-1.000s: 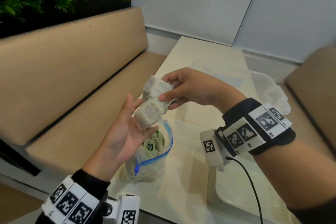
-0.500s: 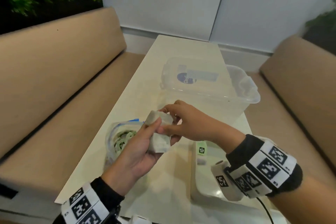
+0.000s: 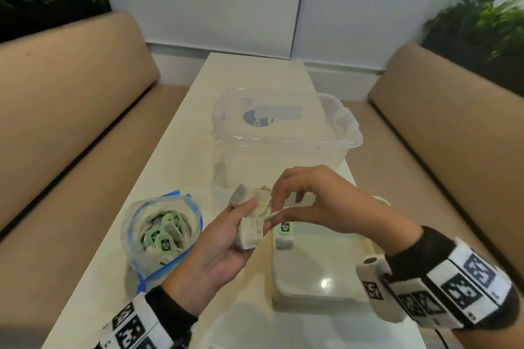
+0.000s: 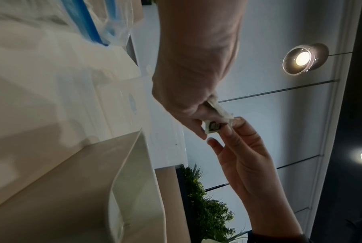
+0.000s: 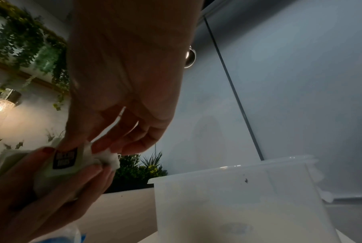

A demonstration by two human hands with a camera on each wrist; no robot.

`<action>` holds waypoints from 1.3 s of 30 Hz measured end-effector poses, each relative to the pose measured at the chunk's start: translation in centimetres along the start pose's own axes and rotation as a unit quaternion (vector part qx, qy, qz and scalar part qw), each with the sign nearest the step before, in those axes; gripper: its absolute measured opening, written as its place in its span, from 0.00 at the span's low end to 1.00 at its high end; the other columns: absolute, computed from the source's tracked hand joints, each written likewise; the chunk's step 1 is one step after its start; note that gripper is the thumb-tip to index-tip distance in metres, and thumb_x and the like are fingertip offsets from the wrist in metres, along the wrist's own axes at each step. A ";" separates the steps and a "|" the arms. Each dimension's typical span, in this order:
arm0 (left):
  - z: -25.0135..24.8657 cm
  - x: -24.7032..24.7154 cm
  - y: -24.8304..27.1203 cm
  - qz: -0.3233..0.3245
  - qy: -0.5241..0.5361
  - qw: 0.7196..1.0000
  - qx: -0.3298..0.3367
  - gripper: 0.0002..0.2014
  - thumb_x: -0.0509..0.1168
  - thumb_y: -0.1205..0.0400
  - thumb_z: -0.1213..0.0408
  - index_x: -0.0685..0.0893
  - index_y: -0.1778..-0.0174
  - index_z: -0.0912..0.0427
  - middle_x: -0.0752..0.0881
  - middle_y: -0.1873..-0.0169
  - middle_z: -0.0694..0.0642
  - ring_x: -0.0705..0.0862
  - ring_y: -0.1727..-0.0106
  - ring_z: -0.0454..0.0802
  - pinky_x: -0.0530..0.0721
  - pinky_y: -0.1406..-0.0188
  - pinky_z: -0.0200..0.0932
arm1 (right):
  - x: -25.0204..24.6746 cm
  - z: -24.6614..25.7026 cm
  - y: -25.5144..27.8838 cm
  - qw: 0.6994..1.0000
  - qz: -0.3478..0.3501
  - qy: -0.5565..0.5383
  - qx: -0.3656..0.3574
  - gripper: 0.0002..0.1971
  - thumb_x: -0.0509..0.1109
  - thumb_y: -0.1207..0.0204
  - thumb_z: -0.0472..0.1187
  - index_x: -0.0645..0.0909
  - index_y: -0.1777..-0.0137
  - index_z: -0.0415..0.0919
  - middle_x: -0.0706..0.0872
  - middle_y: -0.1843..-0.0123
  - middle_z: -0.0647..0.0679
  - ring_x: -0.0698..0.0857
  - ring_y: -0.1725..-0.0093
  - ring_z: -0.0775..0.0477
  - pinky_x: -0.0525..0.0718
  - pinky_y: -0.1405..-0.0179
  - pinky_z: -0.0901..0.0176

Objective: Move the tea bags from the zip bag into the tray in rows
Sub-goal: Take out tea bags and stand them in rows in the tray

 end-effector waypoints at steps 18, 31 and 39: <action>-0.9 1.4 0.2 0.080 -0.186 0.976 0.080 0.26 0.57 0.21 0.82 0.89 0.50 0.44 0.89 0.48 0.58 0.90 0.55 0.63 0.90 0.61 0.51 | -3.9 -0.6 0.0 0.957 -0.078 -0.269 0.073 0.10 0.70 0.25 0.31 0.77 0.47 0.42 0.86 0.61 0.46 0.84 0.63 0.49 0.85 0.63 0.61; -1.0 2.6 1.0 0.134 -0.274 0.943 0.137 0.11 0.76 0.33 0.71 0.92 0.56 0.56 0.90 0.57 0.61 0.89 0.59 0.55 0.87 0.63 0.43 | -2.7 0.7 -0.7 0.992 -0.028 -0.106 0.060 0.06 0.70 0.23 0.32 0.84 0.52 0.43 0.87 0.55 0.52 0.88 0.61 0.44 0.89 0.62 0.59; -1.1 3.0 1.5 0.128 -0.269 0.941 0.163 0.07 0.71 0.32 0.67 0.93 0.61 0.59 0.90 0.62 0.61 0.88 0.63 0.55 0.86 0.67 0.42 | -3.6 0.6 -0.5 0.989 -0.054 -0.114 0.071 0.15 0.72 0.25 0.32 0.79 0.41 0.47 0.89 0.59 0.46 0.88 0.62 0.46 0.89 0.60 0.58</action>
Point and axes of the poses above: each hand's wrist, its own y-axis away from the middle knuckle, its own x-axis out of the palm, z = x × y, the point moved 8 cm from there along -y, towards the middle knuckle
